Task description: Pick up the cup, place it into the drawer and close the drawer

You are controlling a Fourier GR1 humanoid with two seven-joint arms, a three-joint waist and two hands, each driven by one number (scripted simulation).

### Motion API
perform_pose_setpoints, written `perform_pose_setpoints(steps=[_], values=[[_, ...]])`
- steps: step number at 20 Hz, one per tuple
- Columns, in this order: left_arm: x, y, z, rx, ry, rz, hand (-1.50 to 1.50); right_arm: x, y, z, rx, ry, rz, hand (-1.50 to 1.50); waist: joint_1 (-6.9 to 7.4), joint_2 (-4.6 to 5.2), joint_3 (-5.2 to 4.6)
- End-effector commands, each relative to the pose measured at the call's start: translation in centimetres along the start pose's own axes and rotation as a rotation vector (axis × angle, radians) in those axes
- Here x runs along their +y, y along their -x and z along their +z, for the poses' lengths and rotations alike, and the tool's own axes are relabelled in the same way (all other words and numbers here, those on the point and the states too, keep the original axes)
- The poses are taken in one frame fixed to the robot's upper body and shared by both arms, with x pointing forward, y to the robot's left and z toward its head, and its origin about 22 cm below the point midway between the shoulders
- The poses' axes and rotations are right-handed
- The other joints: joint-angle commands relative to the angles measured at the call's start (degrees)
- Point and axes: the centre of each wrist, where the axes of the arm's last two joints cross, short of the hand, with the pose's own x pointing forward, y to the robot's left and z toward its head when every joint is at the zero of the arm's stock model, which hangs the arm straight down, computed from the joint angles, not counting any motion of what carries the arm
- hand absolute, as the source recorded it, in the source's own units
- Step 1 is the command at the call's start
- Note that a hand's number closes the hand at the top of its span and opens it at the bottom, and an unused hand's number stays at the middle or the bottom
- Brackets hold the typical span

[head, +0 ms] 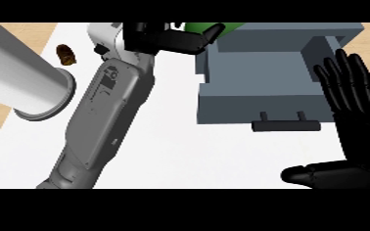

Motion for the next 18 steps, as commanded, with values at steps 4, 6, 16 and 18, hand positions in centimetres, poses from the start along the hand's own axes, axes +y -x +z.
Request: perform_pose_setpoints(steps=[4, 6, 16, 18], values=[[-2.8, 1.1, -1.7, 0.061, 0.004, -0.047, 1.50, 1.5, 1.1, -1.2, -0.011, 0.001, -0.003, -1.50, -0.13, 0.12, -0.01], [-3.6, 1.2, -3.2, 0.067, -0.013, -0.048, 1.50, -0.6, -0.7, -1.4, -0.007, -0.003, -0.011, -1.50, -0.90, 0.25, -0.01], [-4.7, 4.4, -3.1, 0.134, -0.006, -0.091, 1.50, 0.3, 0.2, -1.5, -0.020, -0.037, -0.010, -1.50, -1.89, 0.49, 0.00], [-4.1, 5.6, -2.6, 0.157, -0.005, -0.125, 1.50, -1.4, -0.2, -0.4, -0.031, -0.010, 0.008, -1.50, -1.77, 0.40, 0.01]])
